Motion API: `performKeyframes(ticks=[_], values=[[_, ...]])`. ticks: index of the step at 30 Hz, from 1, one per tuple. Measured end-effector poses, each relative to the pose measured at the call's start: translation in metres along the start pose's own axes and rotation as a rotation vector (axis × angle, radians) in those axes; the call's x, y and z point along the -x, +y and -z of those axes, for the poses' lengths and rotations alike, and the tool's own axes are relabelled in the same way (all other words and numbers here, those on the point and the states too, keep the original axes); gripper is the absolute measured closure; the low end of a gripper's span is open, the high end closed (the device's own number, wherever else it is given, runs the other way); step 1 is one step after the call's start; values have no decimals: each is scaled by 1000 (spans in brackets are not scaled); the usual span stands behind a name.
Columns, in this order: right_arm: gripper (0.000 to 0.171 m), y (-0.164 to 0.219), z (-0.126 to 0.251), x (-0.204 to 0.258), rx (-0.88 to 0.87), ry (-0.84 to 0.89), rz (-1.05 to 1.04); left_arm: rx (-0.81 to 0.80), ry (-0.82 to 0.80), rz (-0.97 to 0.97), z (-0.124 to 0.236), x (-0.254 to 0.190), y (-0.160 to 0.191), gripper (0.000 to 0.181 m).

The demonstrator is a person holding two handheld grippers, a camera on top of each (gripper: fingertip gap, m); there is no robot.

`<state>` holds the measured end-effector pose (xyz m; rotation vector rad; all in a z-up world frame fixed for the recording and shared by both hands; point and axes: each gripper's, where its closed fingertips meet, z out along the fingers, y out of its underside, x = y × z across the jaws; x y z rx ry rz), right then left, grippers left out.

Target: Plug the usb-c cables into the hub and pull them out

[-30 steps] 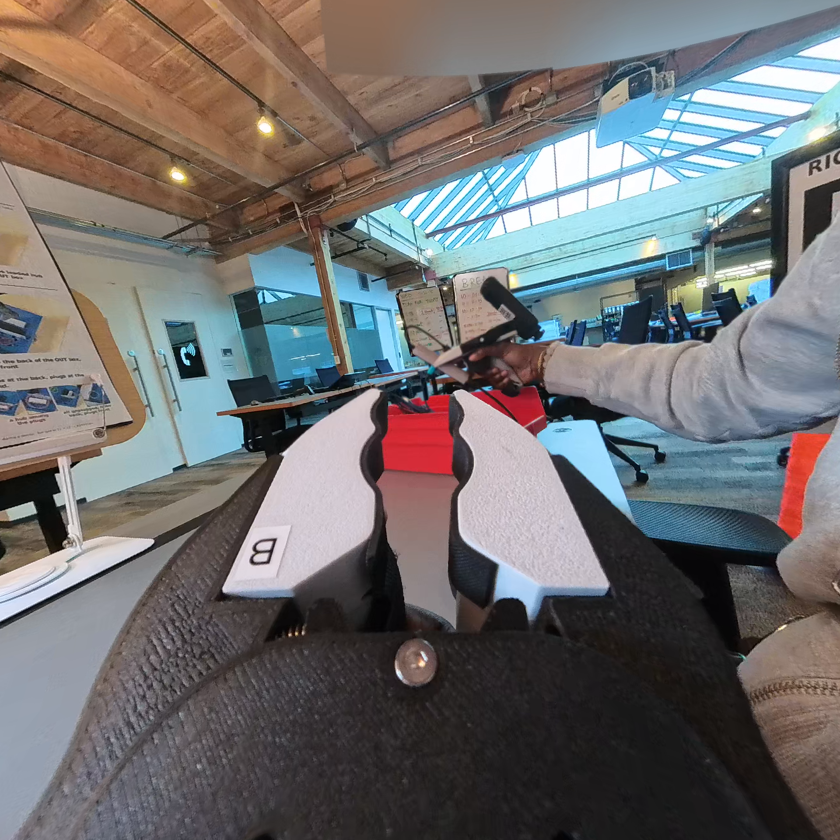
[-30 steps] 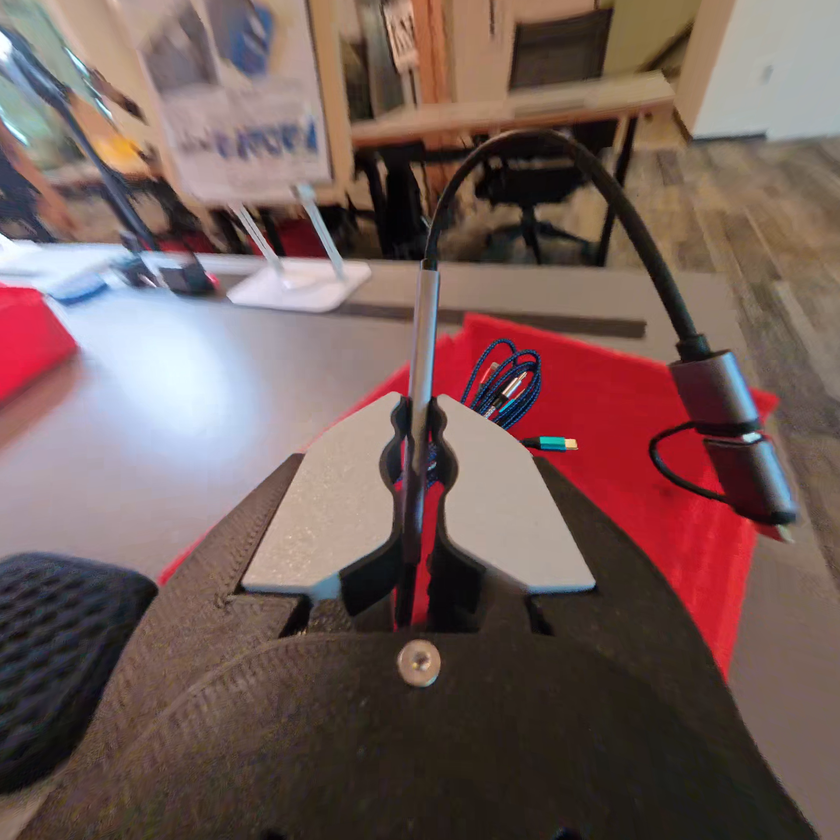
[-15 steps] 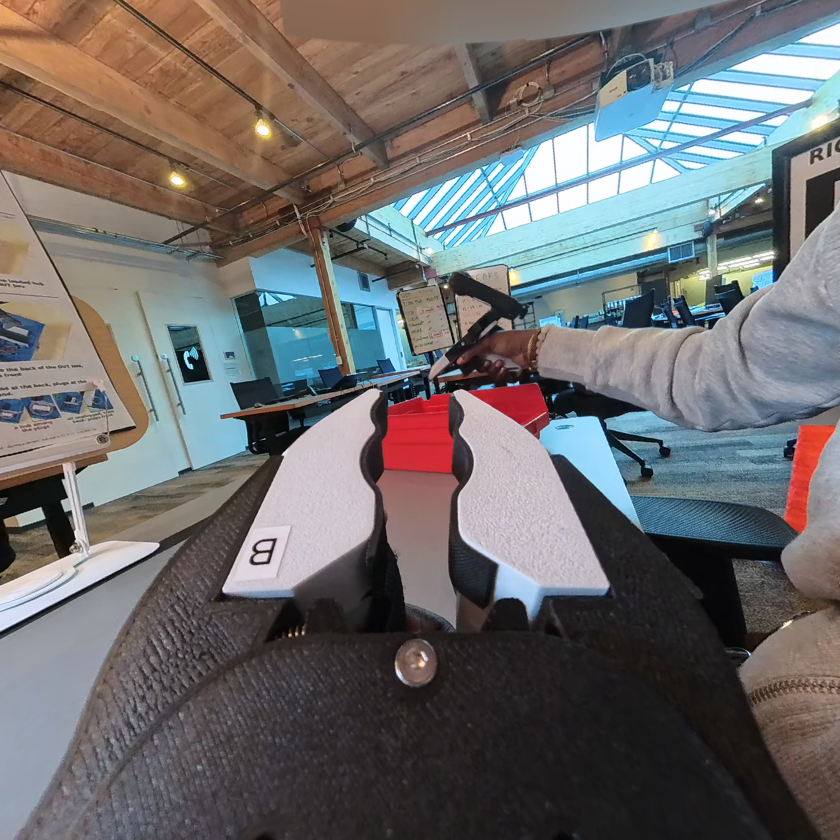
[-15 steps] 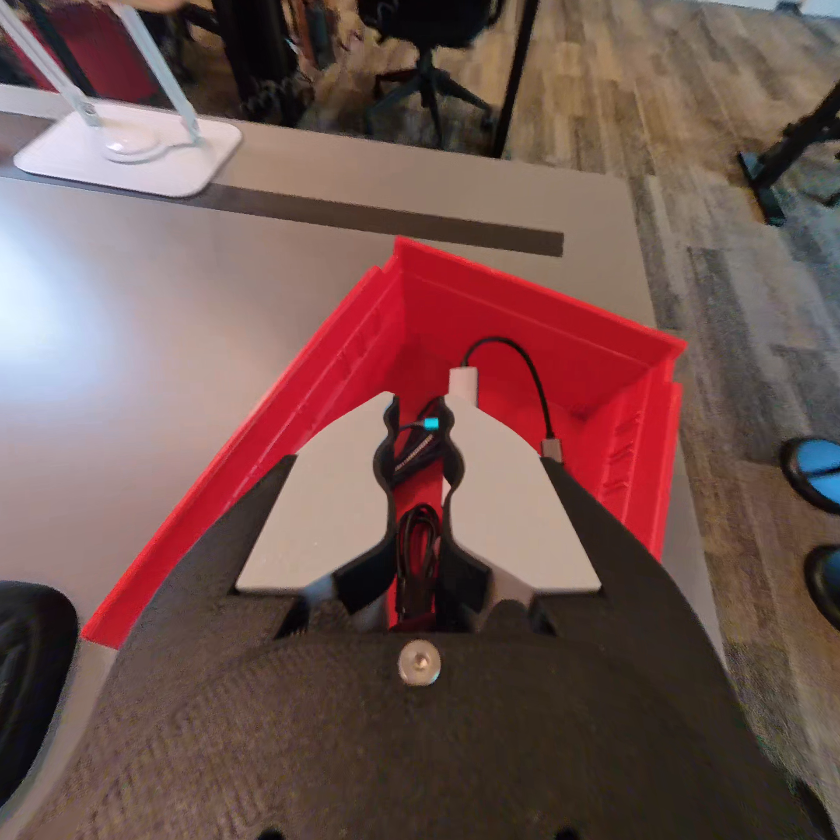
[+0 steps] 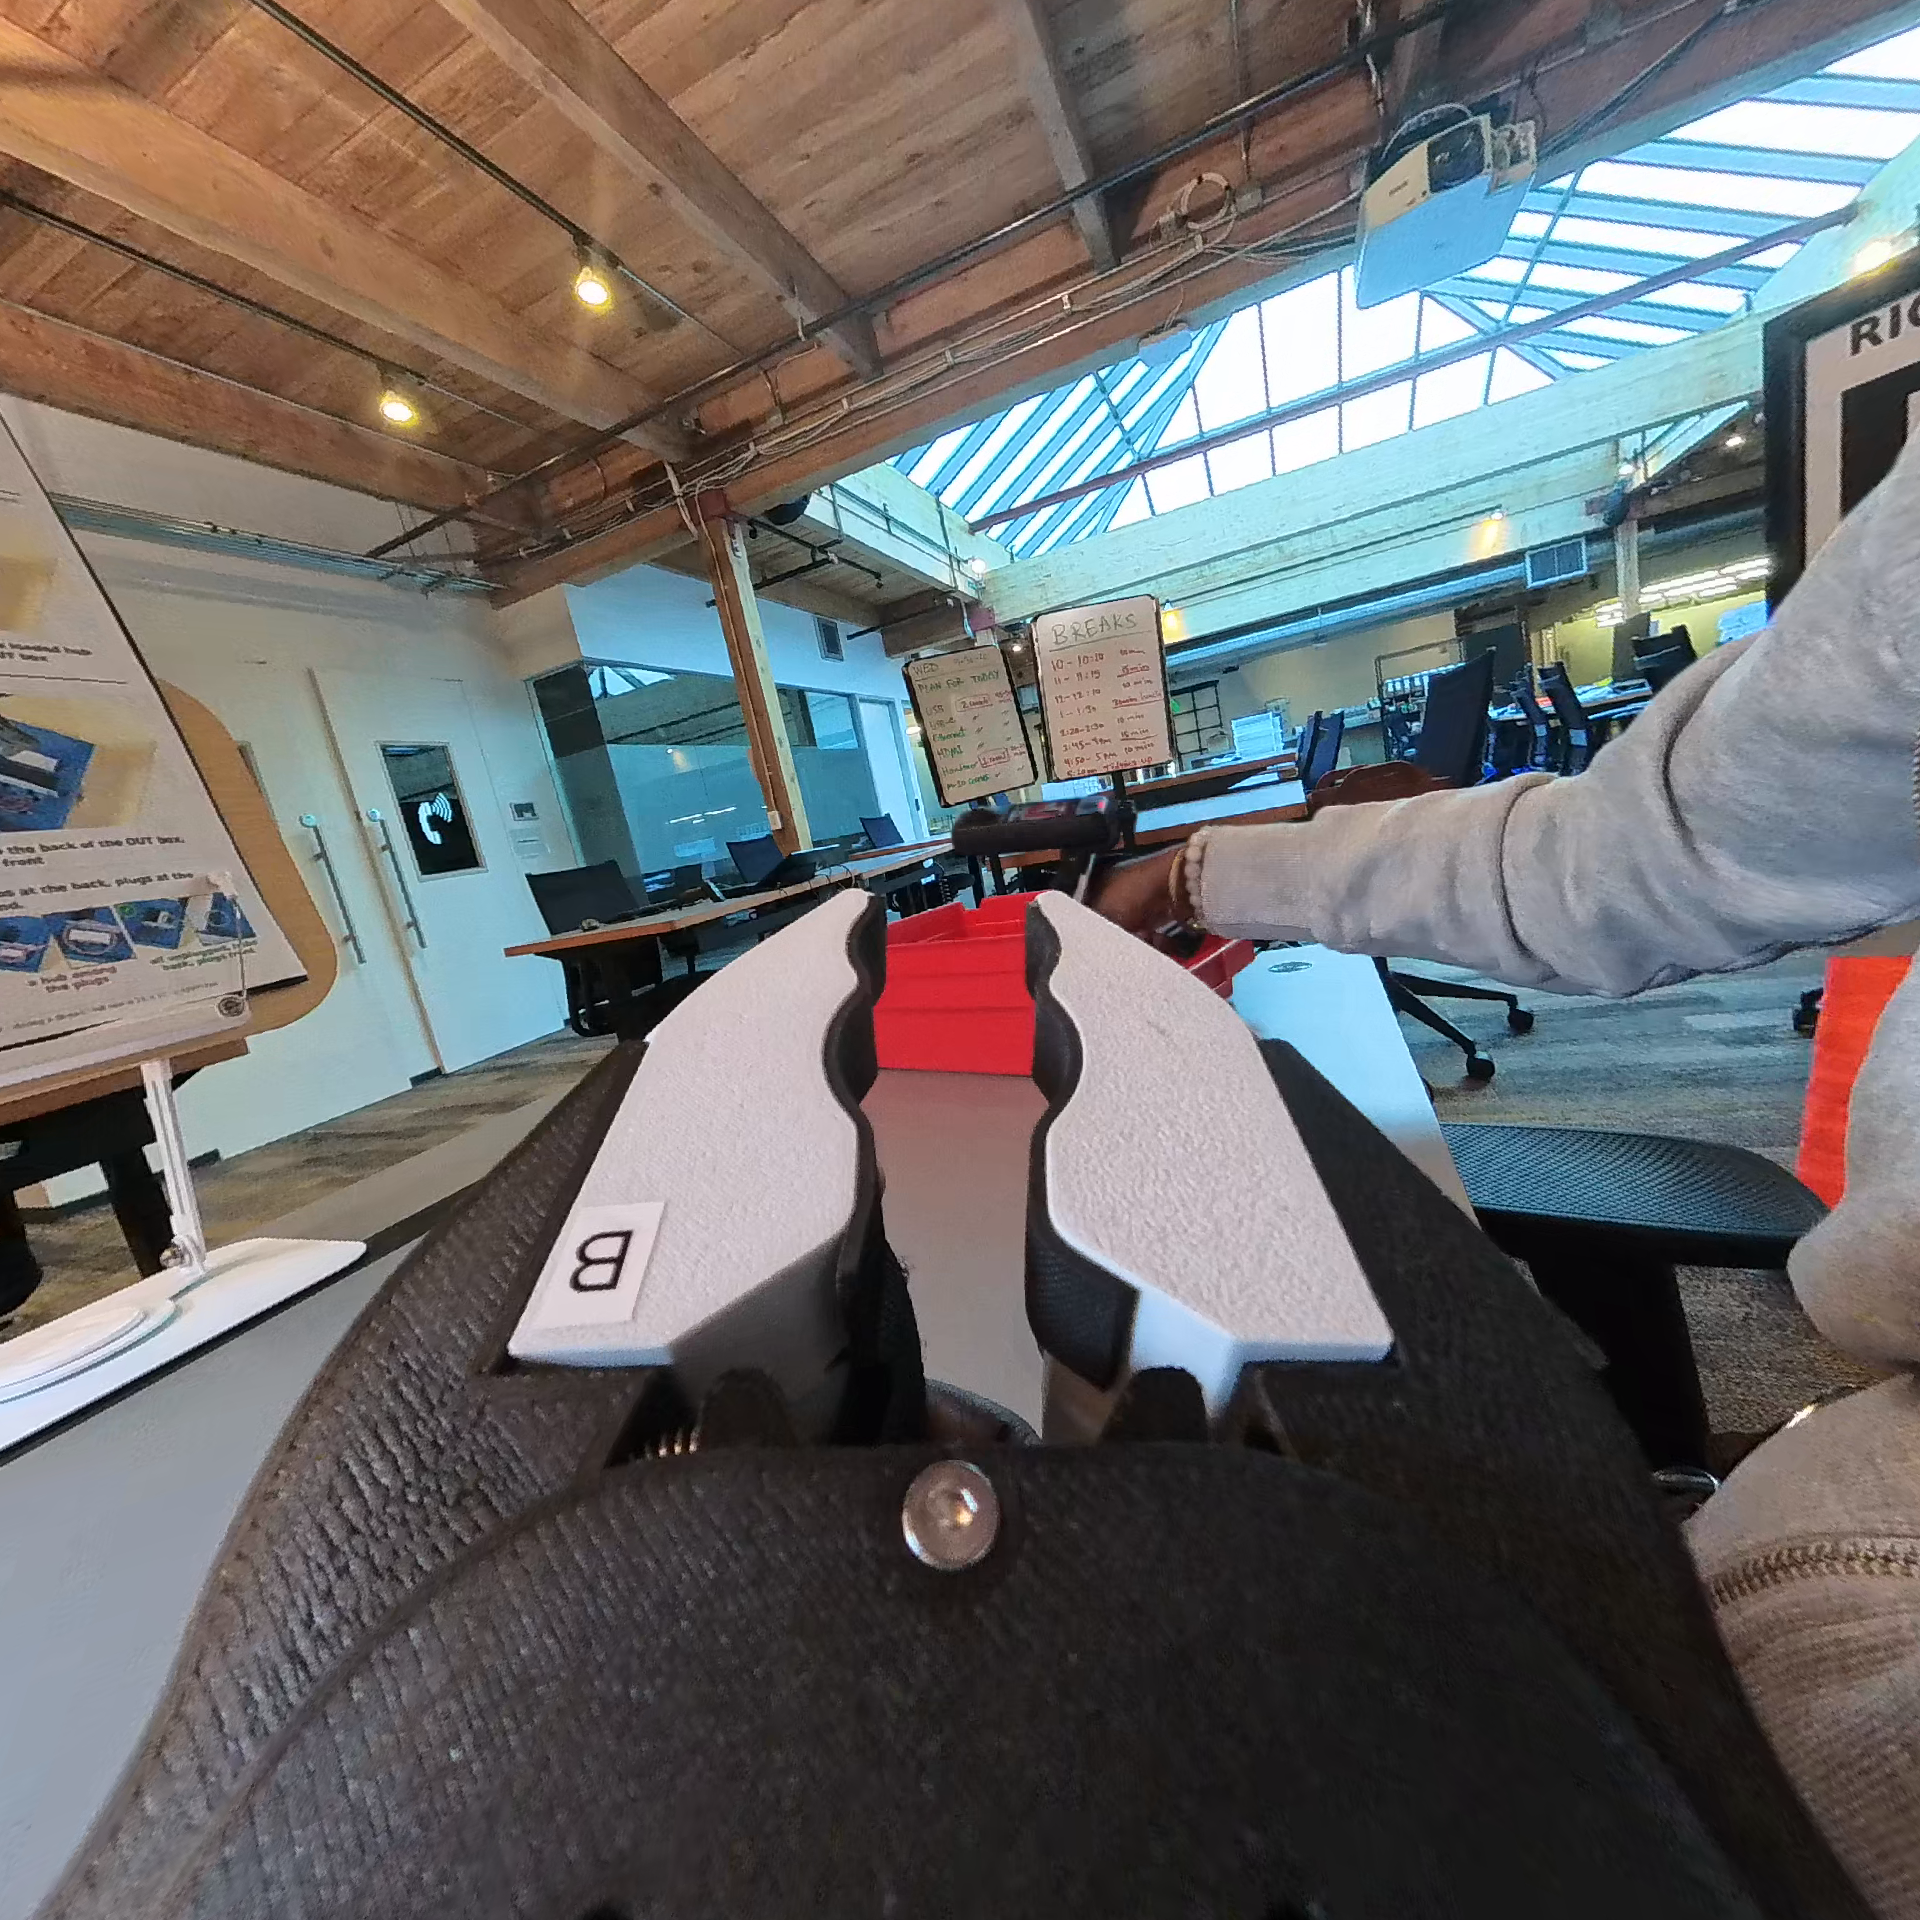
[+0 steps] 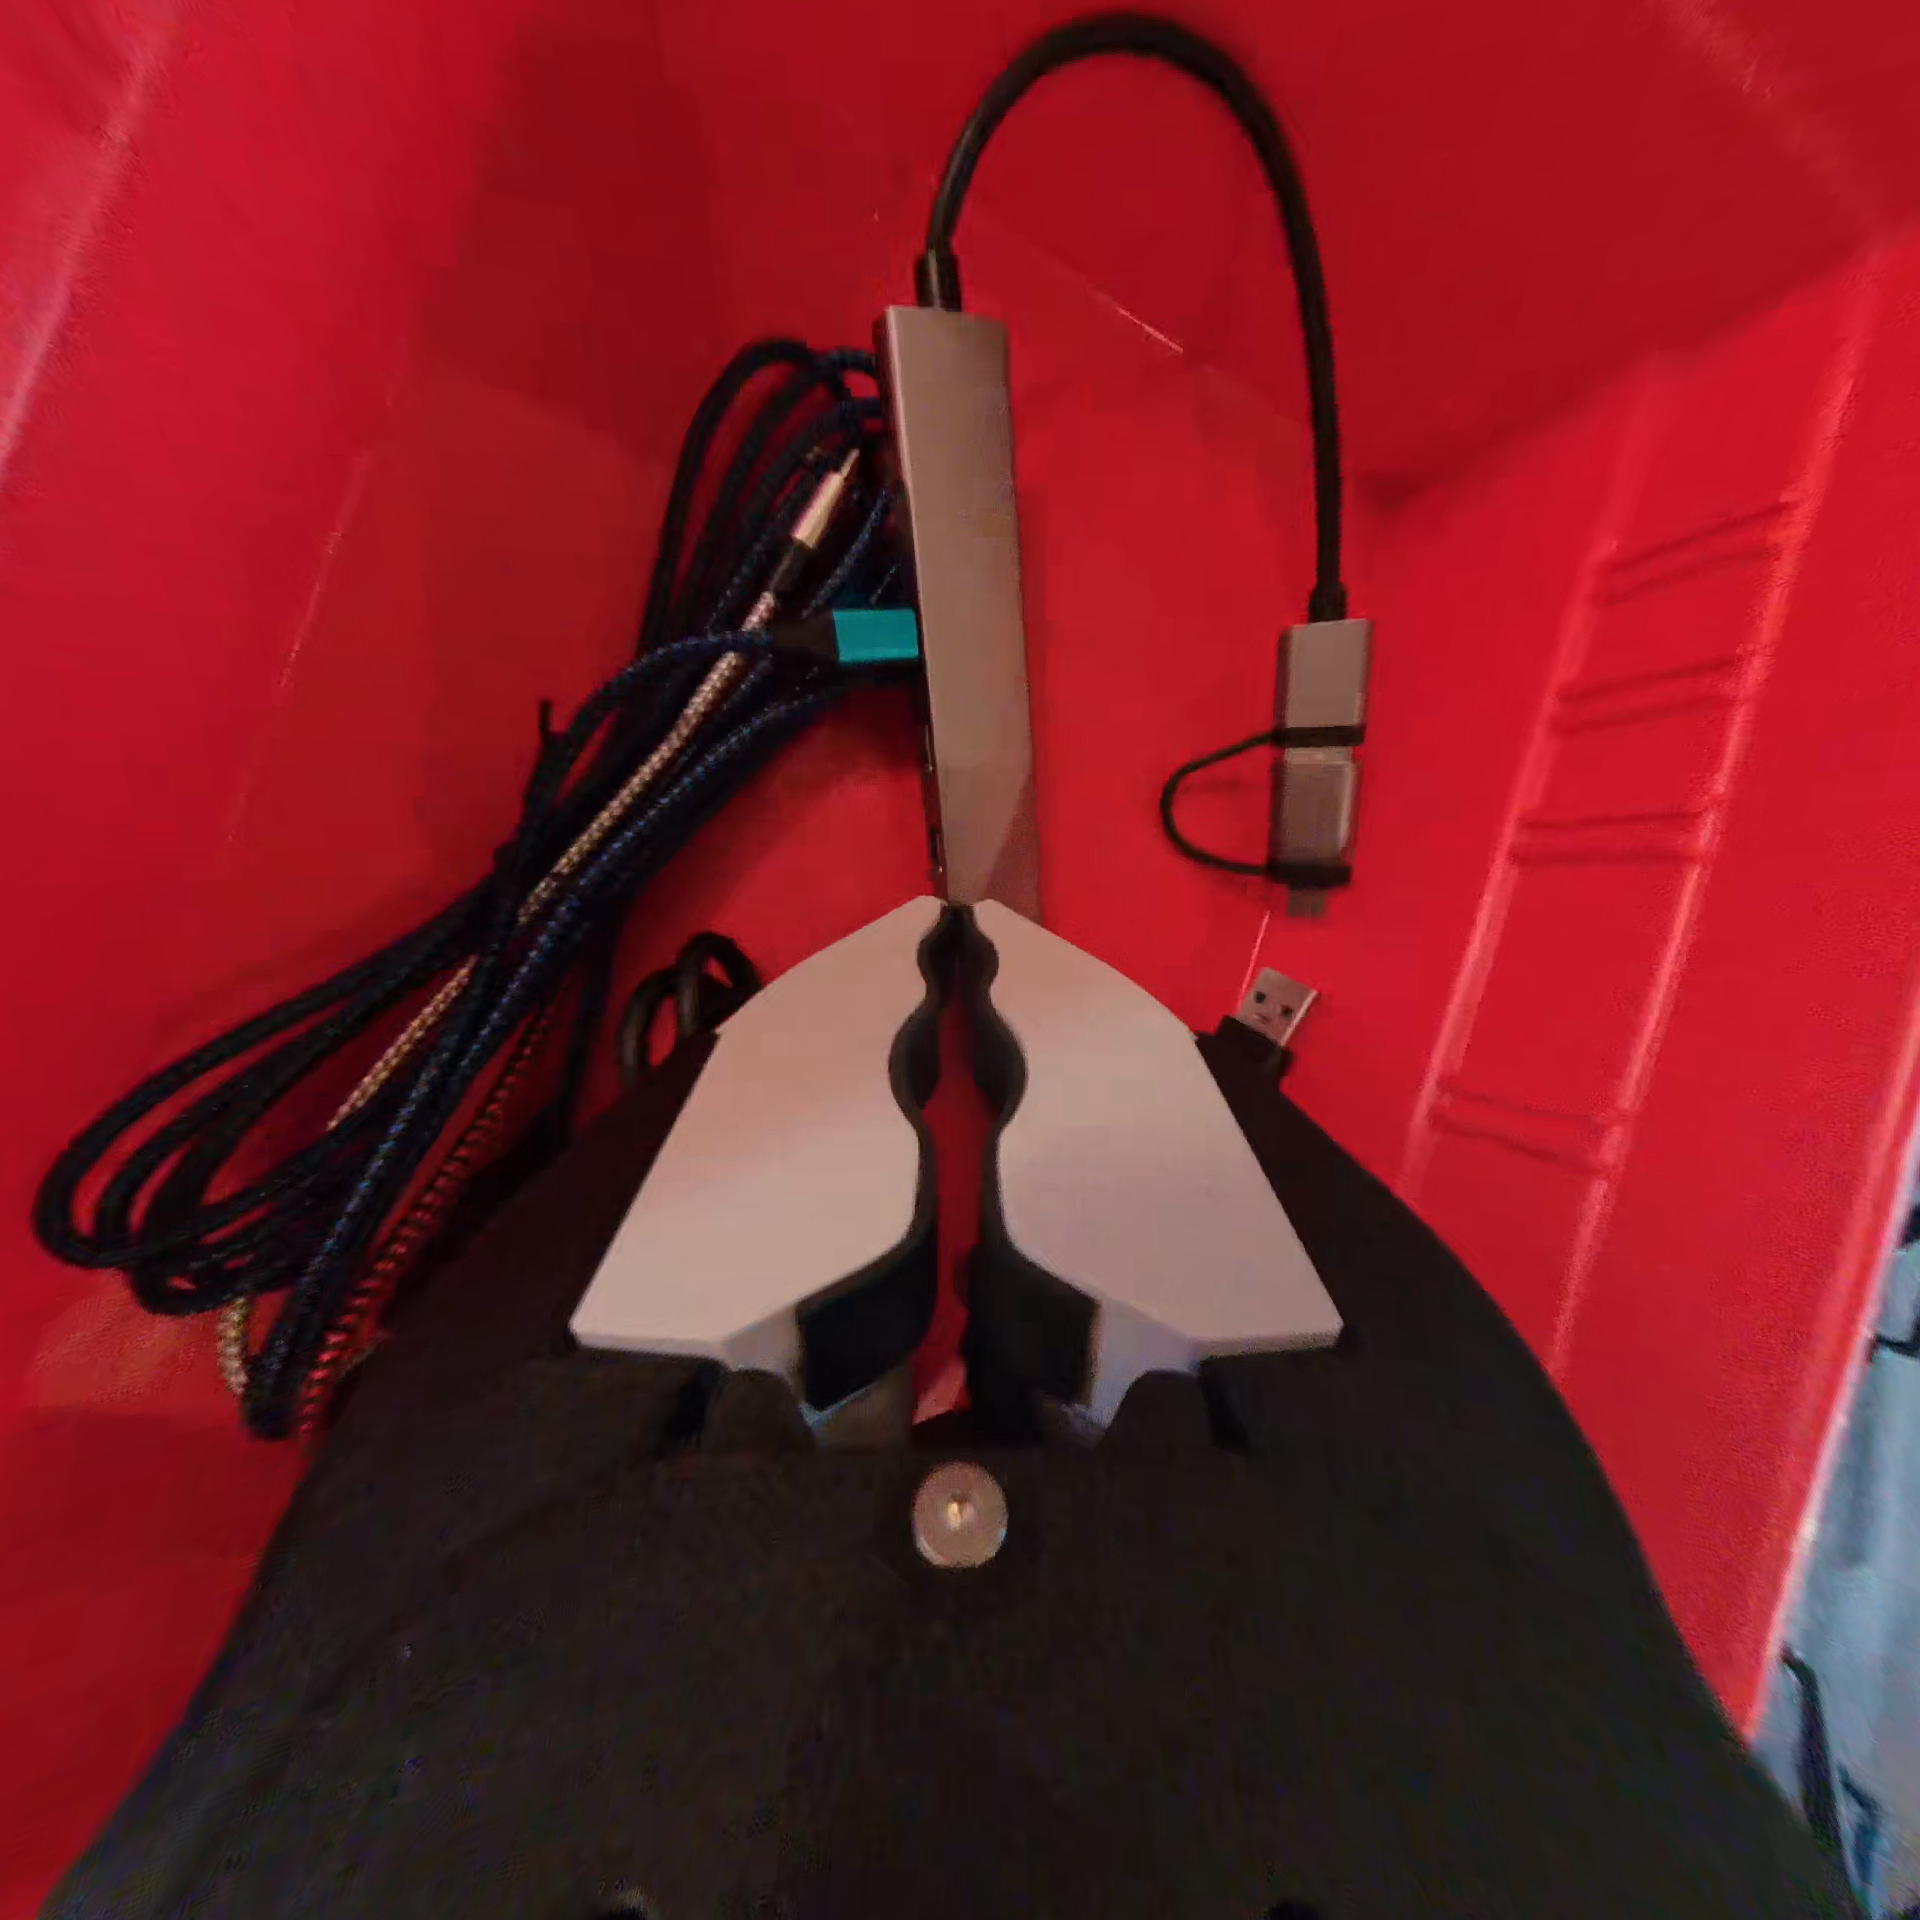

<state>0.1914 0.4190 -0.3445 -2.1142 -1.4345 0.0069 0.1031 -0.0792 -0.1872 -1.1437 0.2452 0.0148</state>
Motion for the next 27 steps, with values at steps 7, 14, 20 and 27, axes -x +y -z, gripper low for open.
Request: performKeyframes(ticks=[7,14,20,27], values=[[162,-59,110,15,-529,92,-201,3,2,8,-1,0,1,155],[111,-71,300,211,-1315,-833,-127,-13,15,55,1,-1,-5,155],[78,-62,292,286,-1494,-996,-78,56,125,98,23,1,-42,152],[74,-55,268,317,-1415,-1091,-56,676,-10,-141,145,63,-65,140]])
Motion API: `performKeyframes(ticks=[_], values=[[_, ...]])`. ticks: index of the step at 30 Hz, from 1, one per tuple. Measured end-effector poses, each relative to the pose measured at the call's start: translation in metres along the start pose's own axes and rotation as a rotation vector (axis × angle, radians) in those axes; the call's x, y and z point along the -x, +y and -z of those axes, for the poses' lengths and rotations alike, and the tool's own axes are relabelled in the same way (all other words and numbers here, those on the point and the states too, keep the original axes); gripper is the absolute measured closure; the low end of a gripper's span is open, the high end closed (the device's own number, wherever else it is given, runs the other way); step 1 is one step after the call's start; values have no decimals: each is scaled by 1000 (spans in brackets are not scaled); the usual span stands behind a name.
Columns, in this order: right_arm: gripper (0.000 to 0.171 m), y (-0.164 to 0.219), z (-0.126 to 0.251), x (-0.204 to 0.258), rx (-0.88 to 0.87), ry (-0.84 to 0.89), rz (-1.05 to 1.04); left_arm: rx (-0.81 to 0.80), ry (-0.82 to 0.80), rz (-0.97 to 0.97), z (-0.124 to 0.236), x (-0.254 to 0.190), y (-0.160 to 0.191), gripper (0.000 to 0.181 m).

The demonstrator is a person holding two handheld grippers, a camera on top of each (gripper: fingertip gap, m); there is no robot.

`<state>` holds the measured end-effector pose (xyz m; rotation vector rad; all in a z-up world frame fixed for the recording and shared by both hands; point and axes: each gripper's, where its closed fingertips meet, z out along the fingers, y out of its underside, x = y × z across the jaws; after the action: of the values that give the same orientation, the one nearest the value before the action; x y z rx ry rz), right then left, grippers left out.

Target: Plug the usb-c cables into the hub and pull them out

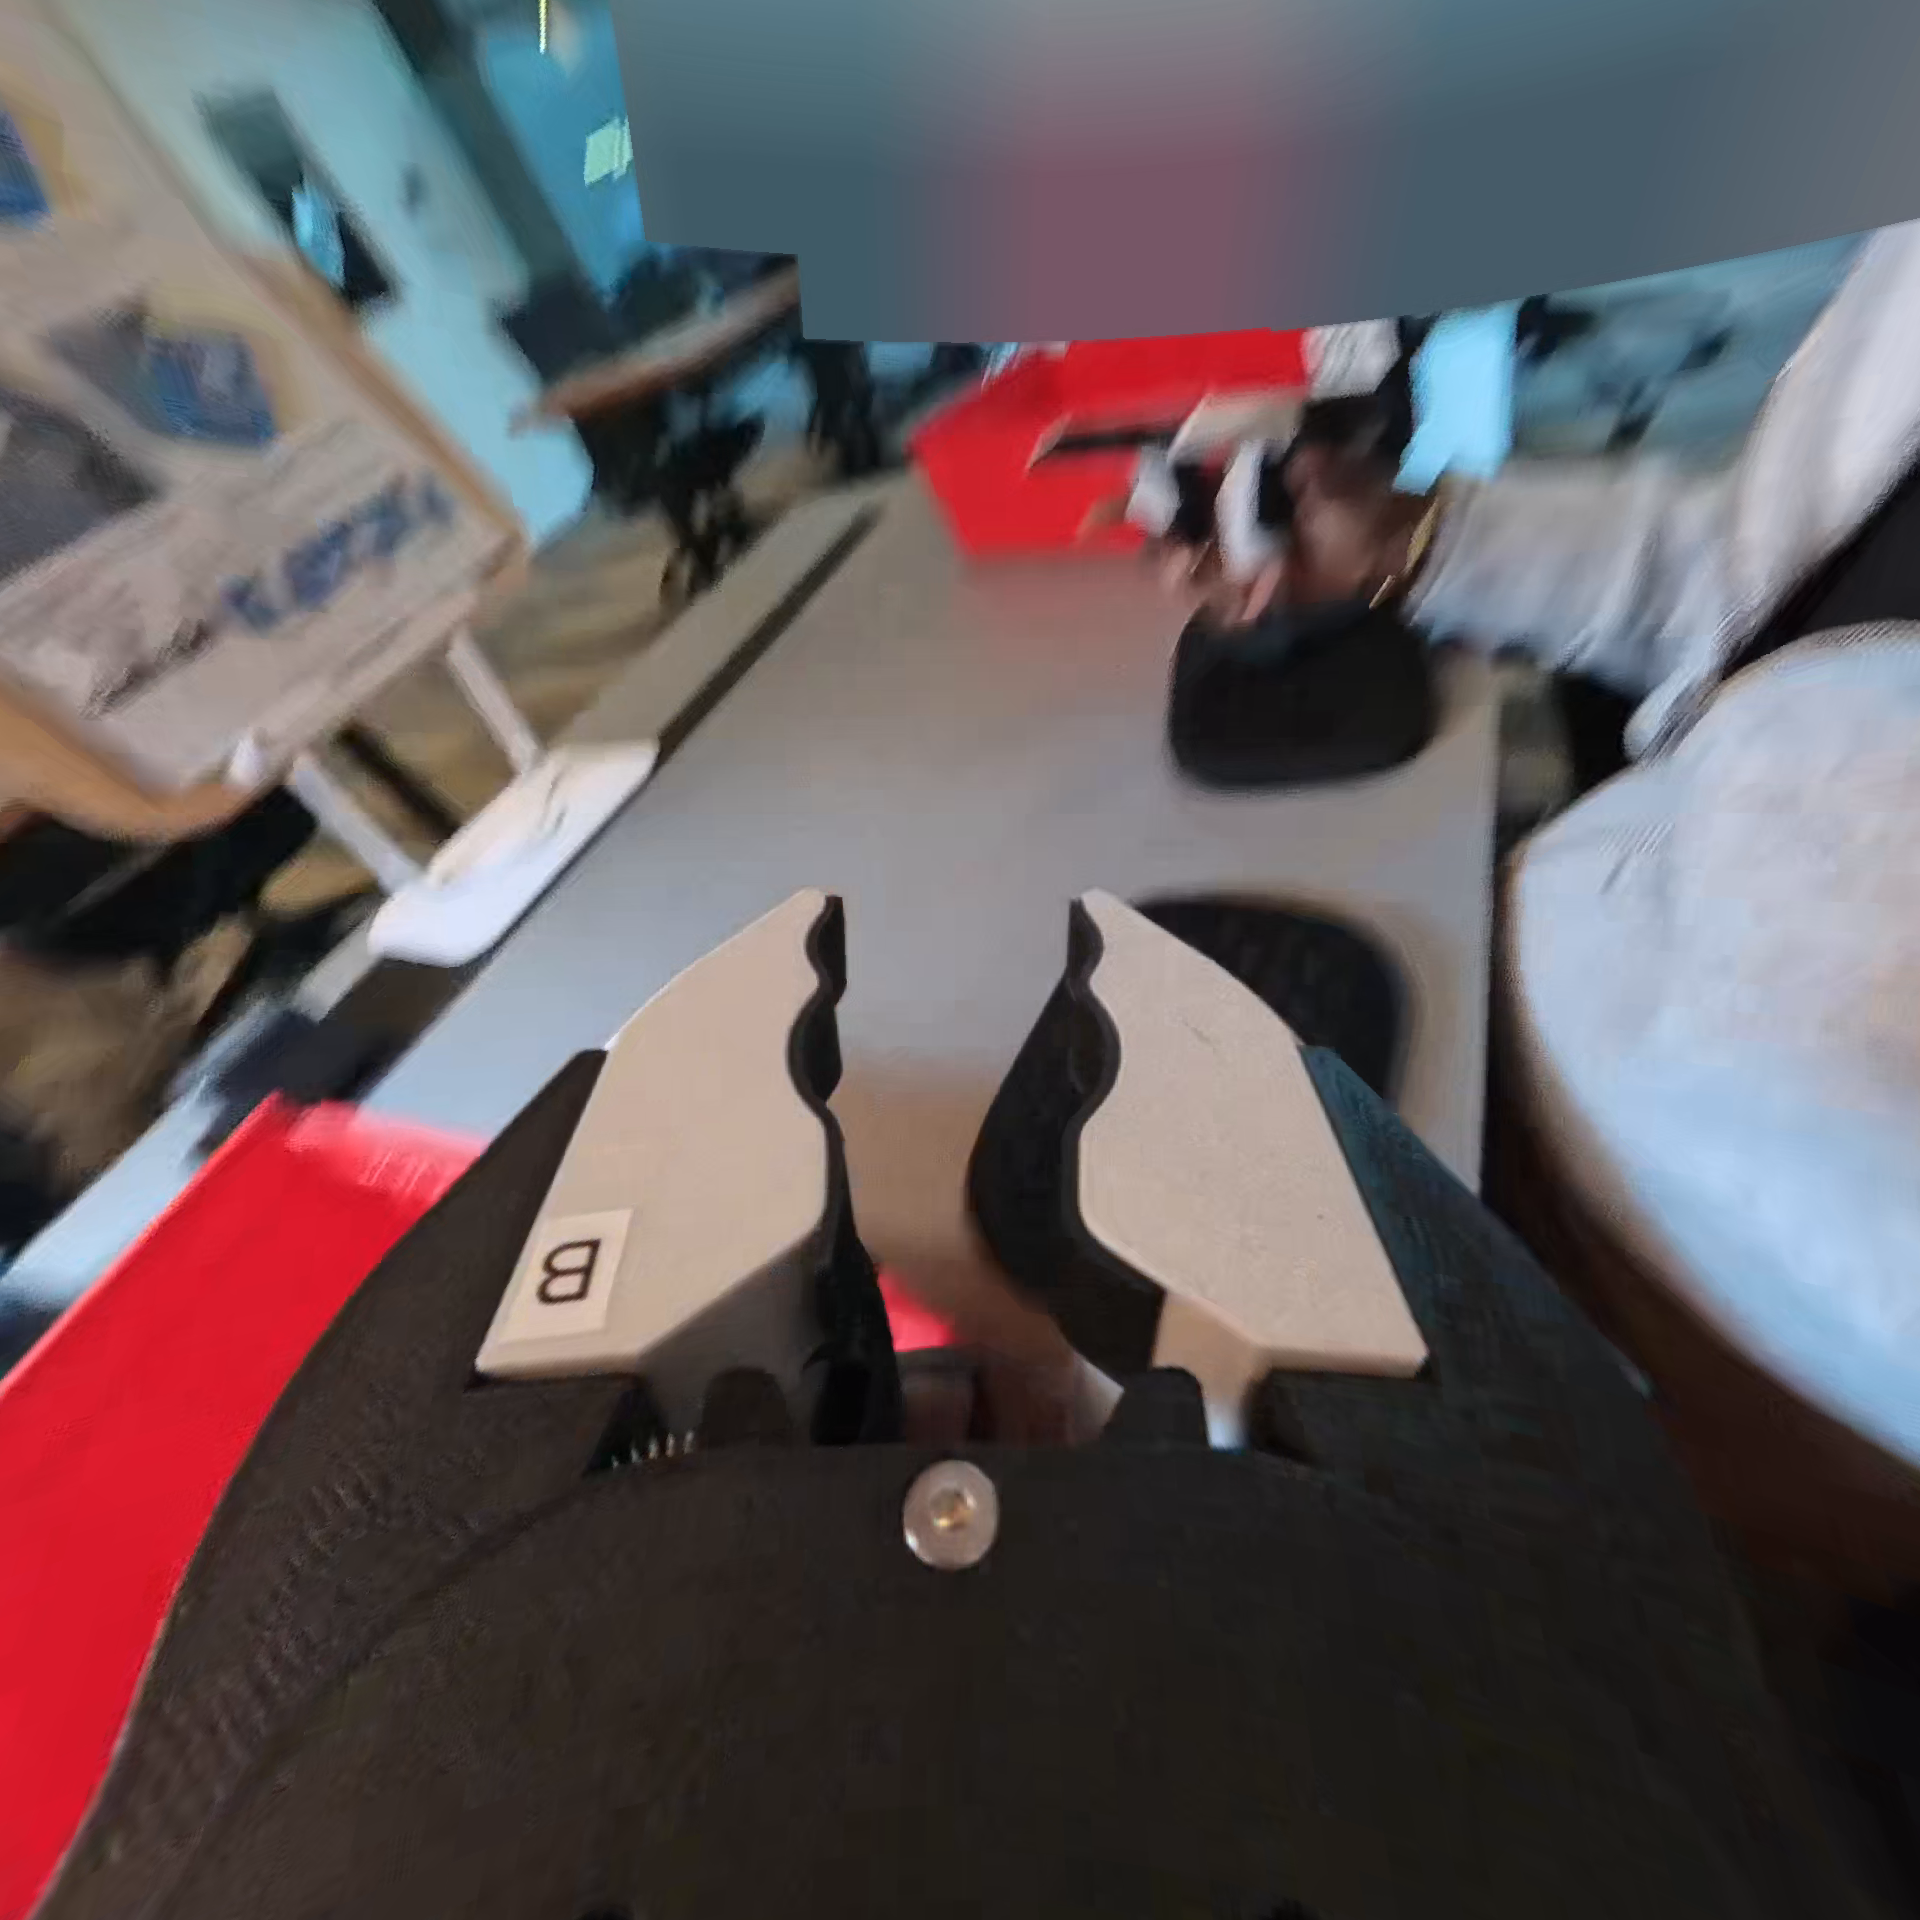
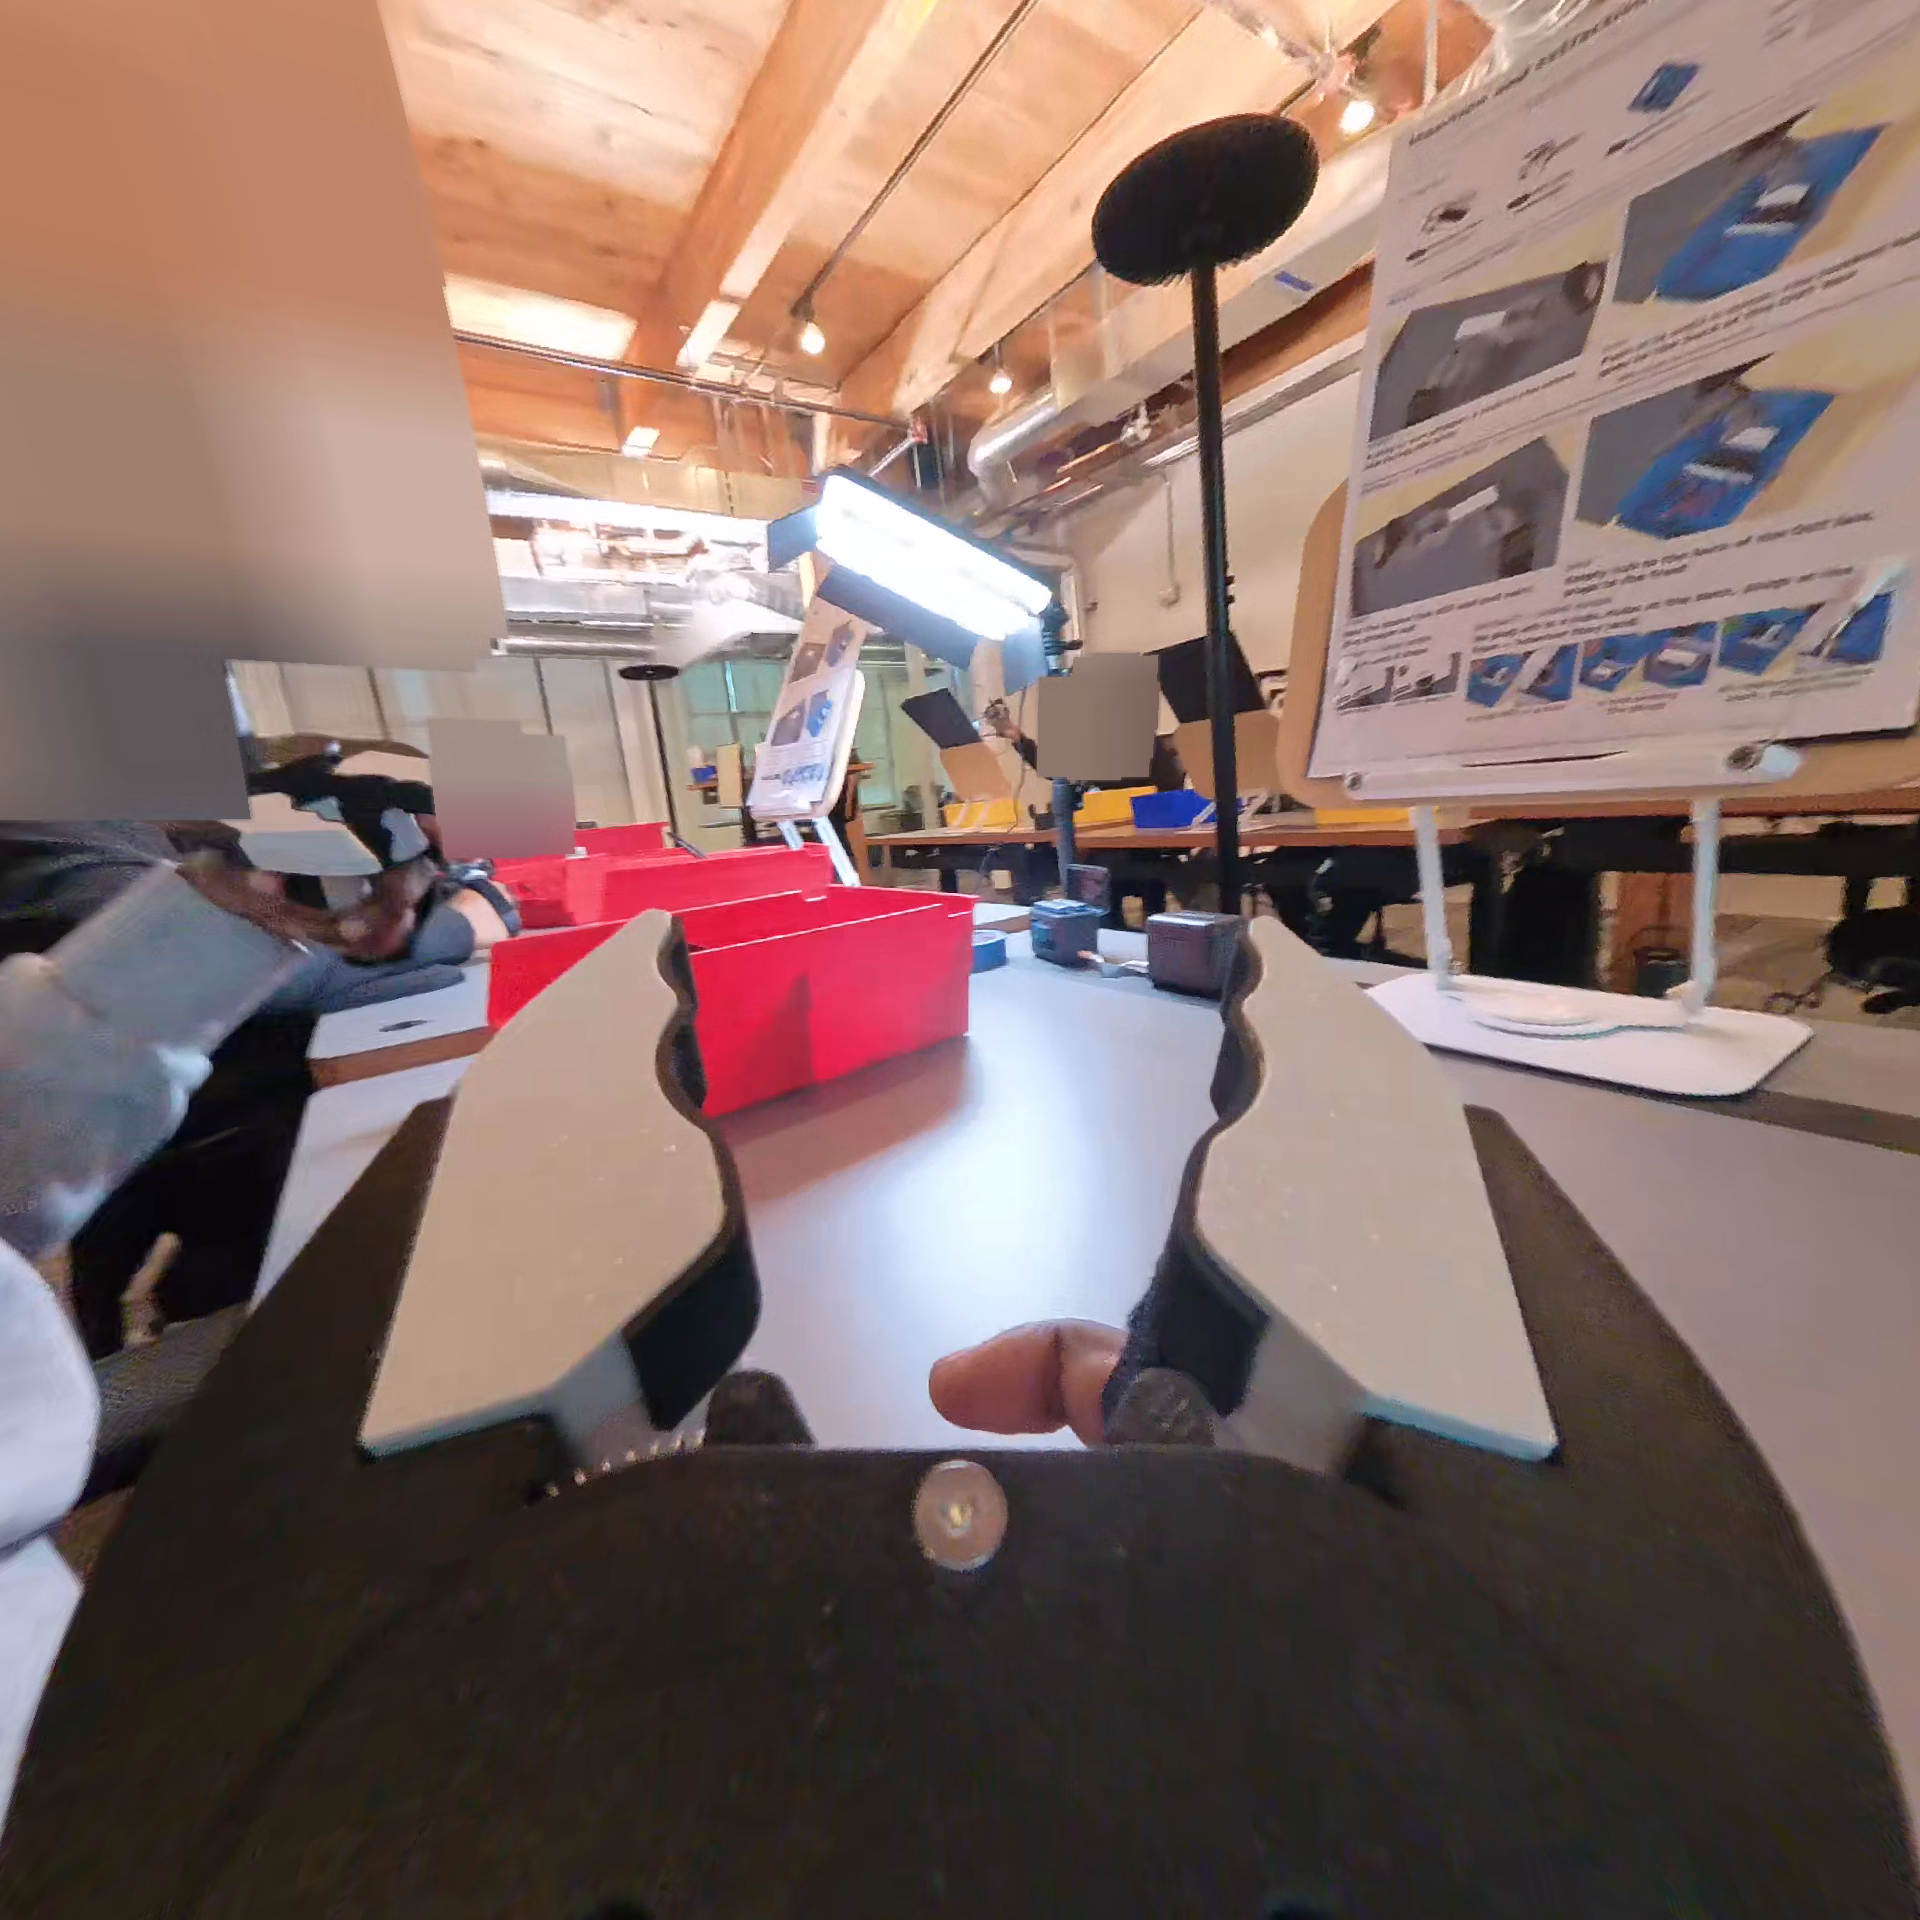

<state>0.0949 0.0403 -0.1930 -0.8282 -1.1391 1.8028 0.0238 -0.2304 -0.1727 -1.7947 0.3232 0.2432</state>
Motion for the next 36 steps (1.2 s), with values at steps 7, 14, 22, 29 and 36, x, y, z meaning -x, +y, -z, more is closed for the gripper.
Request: performKeyframes(ticks=[7,14,22,29,36], values=[[76,6,-6,9,2,-32,-20,764,-30,40,75,64,133,136],[78,5,-5,3,-10,-16,-42,977,90,10,73,81,184,137],[80,5,-4,1,-13,-11,-53,967,148,-38,58,101,171,138],[80,5,-4,2,-12,-10,-43,874,-76,244,1,208,160,139],[81,2,-2,-1,-25,-7,-55,908,190,176,-55,218,208,140]])
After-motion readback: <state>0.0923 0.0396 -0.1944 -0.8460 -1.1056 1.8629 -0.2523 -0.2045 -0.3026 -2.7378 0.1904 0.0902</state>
